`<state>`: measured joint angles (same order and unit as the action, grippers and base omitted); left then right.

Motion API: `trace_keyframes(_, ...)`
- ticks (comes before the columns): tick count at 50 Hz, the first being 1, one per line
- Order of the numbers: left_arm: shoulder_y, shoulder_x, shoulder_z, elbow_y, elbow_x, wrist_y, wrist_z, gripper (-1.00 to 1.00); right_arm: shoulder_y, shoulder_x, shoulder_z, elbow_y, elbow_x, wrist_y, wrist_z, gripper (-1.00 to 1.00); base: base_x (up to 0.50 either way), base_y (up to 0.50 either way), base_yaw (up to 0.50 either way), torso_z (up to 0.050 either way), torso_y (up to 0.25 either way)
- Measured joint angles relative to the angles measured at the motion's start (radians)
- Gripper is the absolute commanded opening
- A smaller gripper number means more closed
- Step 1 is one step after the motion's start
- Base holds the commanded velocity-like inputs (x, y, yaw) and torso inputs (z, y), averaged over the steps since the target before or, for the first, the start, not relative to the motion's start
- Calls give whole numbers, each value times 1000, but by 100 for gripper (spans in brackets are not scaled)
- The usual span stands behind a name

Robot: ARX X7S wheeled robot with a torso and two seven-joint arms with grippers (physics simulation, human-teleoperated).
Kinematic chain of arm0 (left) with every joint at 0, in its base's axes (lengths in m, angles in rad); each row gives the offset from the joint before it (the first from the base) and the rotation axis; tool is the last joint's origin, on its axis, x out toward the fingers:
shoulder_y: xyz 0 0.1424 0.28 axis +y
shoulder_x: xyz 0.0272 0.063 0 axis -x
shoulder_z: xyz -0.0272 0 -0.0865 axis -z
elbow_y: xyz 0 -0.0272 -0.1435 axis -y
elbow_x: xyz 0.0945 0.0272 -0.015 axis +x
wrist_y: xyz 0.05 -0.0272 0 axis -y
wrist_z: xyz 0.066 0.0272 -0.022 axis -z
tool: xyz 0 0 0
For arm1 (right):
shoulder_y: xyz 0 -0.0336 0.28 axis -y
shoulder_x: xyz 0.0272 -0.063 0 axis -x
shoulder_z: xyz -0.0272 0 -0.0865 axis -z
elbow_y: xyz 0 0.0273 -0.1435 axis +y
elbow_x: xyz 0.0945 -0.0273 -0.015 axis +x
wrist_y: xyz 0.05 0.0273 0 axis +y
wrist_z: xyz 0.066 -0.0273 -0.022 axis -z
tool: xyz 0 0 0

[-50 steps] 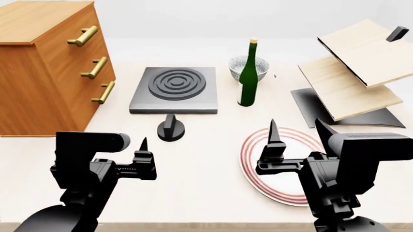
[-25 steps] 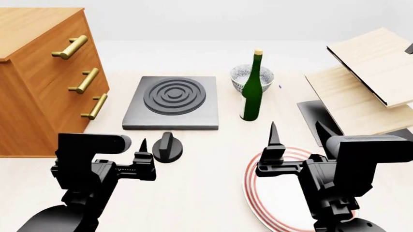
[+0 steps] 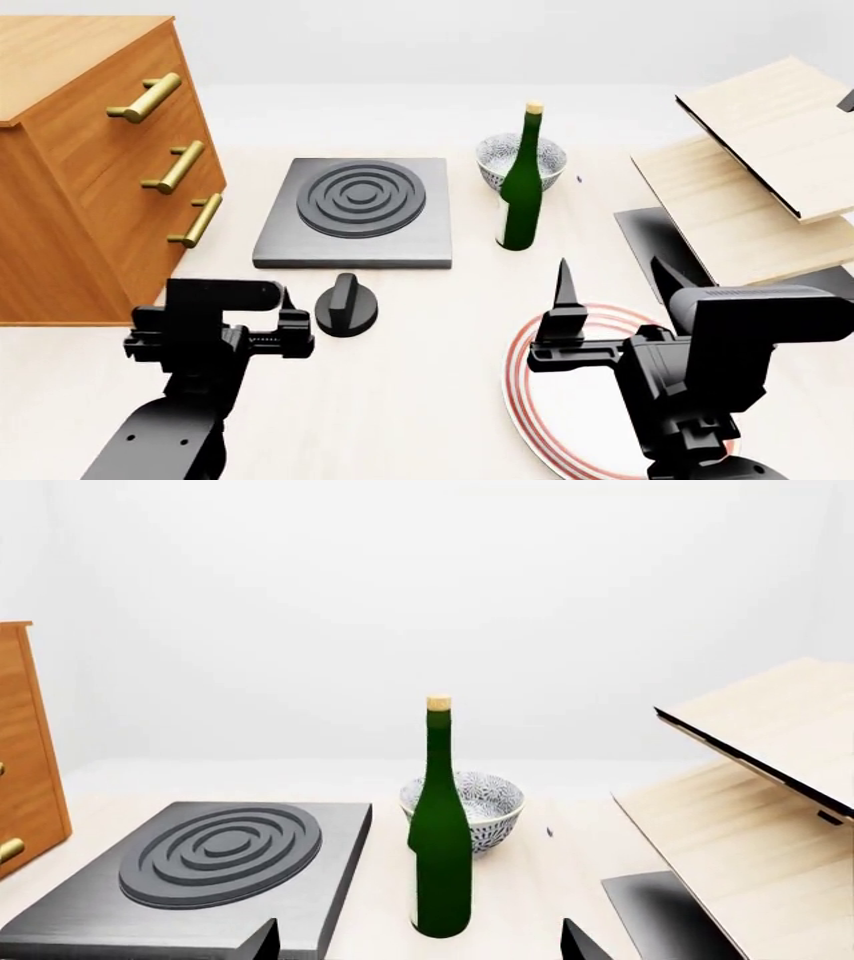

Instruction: Turn on the stove.

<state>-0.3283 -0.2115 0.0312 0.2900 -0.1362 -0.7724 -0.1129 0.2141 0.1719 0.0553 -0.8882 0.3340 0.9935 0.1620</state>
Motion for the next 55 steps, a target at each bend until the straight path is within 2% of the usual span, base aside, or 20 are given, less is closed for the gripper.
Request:
trace_keyframes(29,-83,45,90,-536,78,424,-28,100,-19,10,1,11,25,-23,14,100,0,0,0,0,0)
trace_keyframes(44,-179,84,121,-851,83,634,-20,100,-35,15,-2,19,36,-41,19,100,0,0,0,0,0)
trace_keyframes(50,-192,105,141,-893,87,660,-15,100,-41,19,-3,24,39,-50,20,100,0,0,0,0,0)
trace_keyframes(55,-166,118,171,-822,84,625,0,100,-45,21,-2,26,44,-54,22,100,0,0,0,0,0)
